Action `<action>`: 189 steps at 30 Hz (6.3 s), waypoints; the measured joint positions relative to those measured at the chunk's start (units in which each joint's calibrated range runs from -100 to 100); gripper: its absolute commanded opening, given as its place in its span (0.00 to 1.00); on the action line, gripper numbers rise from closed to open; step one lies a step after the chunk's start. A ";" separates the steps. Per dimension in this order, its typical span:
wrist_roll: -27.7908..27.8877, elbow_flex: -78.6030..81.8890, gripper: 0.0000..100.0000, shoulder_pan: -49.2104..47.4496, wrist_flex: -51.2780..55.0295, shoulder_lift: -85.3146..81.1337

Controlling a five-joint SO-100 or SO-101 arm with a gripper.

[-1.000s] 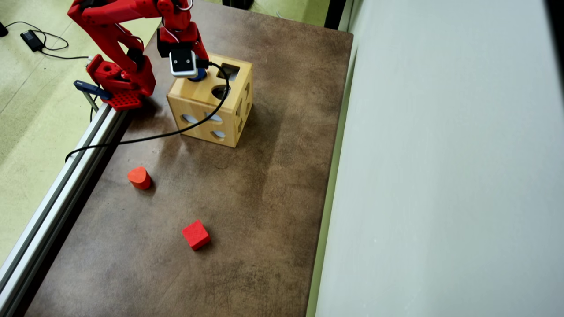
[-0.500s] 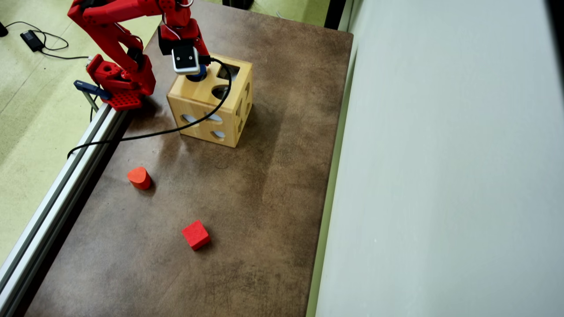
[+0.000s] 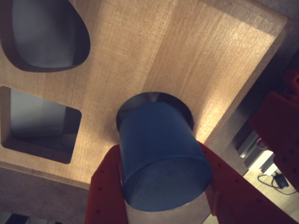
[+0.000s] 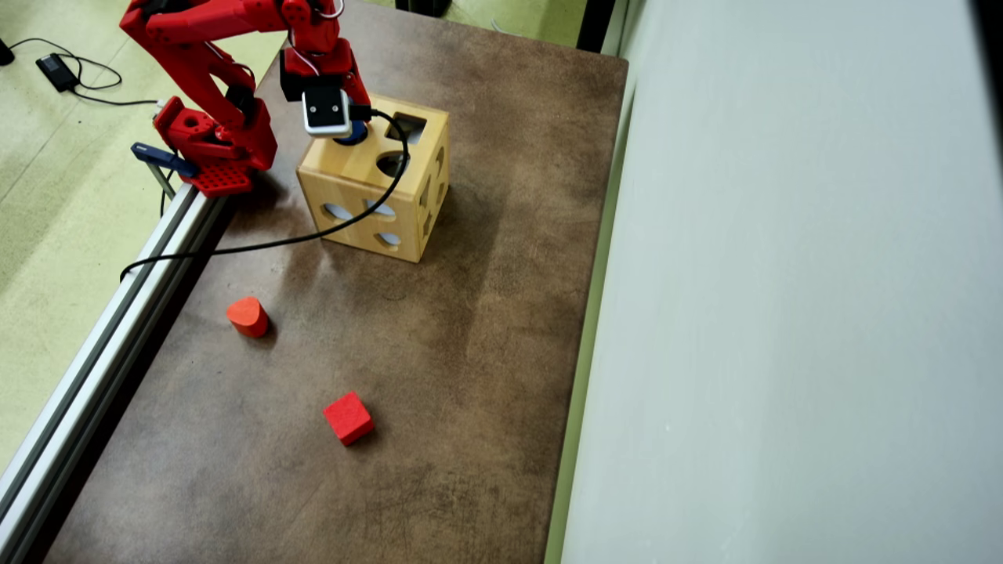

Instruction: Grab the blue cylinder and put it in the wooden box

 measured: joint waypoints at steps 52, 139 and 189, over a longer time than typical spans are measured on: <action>-0.10 2.26 0.38 7.62 0.24 -68.81; -0.10 2.35 0.02 11.86 0.24 -68.90; -0.10 2.35 0.02 11.86 0.24 -68.90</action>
